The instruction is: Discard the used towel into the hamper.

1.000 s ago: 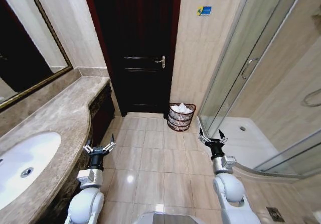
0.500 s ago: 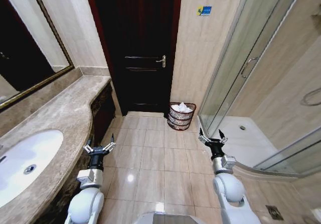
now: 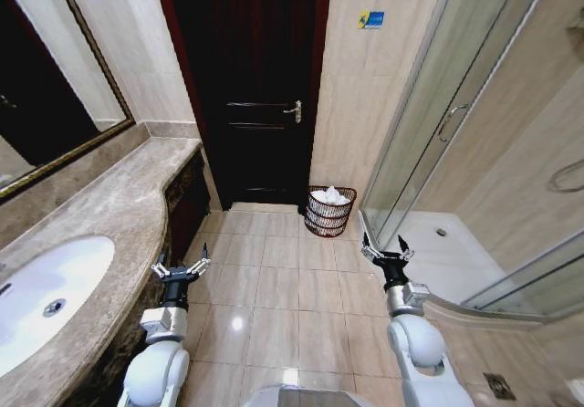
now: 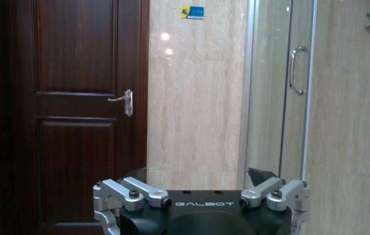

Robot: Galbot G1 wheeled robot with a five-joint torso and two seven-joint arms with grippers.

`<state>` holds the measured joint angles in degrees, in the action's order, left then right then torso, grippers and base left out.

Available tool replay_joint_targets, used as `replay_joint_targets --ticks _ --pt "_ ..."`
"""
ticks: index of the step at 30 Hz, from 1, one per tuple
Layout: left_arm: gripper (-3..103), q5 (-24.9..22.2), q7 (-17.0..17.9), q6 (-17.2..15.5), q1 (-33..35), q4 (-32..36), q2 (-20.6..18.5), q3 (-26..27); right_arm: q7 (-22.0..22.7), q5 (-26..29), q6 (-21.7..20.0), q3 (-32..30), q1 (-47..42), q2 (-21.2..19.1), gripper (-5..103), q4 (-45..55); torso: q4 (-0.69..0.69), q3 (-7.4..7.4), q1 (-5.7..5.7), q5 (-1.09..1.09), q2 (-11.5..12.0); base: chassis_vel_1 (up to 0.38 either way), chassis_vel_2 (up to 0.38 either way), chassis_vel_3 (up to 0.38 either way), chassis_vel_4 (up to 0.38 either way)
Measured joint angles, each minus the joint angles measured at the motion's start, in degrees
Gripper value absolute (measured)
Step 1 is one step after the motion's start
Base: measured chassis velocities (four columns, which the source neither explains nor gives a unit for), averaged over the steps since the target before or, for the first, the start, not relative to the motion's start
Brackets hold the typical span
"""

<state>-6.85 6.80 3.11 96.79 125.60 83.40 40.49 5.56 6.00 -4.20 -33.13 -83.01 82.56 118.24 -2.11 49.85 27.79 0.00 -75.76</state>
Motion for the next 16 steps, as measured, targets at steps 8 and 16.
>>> replay_joint_targets --ticks 8,16 --pt "100 0.0 0.0 0.0 0.0 0.0 0.0 0.0 0.0 0.0 0.0 0.0 0.0 0.0 100 0.0 0.0 0.0 0.0 0.0 0.0 0.0 0.0 0.0 0.0" --pt "100 0.0 0.0 0.0 0.0 0.0 0.0 0.0 0.0 0.0 0.0 0.0 0.0 0.0 100 0.0 0.0 0.0 0.0 0.0 0.0 0.0 0.0 0.0 0.0"
